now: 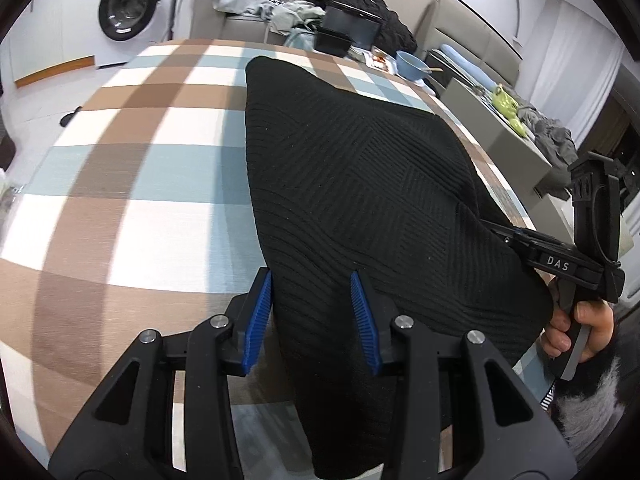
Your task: Fold small clothes
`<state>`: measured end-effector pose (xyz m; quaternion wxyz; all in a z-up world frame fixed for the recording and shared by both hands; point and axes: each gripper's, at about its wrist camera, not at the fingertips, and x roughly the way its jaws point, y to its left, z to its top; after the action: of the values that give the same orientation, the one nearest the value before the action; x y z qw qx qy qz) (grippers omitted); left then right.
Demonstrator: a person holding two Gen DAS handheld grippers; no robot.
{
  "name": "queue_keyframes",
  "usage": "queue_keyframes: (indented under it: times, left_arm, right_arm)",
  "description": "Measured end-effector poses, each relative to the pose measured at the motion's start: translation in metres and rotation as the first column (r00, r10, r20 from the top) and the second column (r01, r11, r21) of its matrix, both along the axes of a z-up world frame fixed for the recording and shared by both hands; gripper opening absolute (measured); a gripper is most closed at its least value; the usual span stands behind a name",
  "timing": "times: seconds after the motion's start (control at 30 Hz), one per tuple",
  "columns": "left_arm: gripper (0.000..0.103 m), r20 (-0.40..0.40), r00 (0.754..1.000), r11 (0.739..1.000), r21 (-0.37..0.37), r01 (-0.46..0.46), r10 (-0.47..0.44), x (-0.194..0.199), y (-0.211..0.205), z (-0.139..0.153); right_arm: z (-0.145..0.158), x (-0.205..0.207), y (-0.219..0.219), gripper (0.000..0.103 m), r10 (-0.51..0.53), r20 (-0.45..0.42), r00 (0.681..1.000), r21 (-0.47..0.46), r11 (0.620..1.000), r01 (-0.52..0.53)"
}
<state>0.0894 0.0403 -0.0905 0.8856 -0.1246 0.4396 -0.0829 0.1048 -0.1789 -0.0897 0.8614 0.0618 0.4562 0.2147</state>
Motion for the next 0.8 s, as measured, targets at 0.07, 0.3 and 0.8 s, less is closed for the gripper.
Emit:
queue_keyframes:
  times: [0.07,0.3,0.8]
  left_arm:
    - [0.036,0.002,1.0,1.0,-0.008,-0.017,0.017,-0.001,0.01,0.002]
    - [0.036,0.021,0.998,0.997,-0.036,-0.061,0.062,-0.007,0.036,0.012]
    - [0.038,-0.021,0.999,0.999,0.002,-0.033,0.033,-0.016,0.019,-0.006]
  right_arm:
    - [0.0,0.002,0.008,0.043,0.005,0.0,1.0,-0.006,1.0,-0.005]
    - [0.001,0.003,0.01,0.044,-0.015,-0.013,1.0,0.015,1.0,0.015]
    - [0.009,-0.029,-0.025,0.048,-0.034,-0.007,0.999,0.044,0.998,0.034]
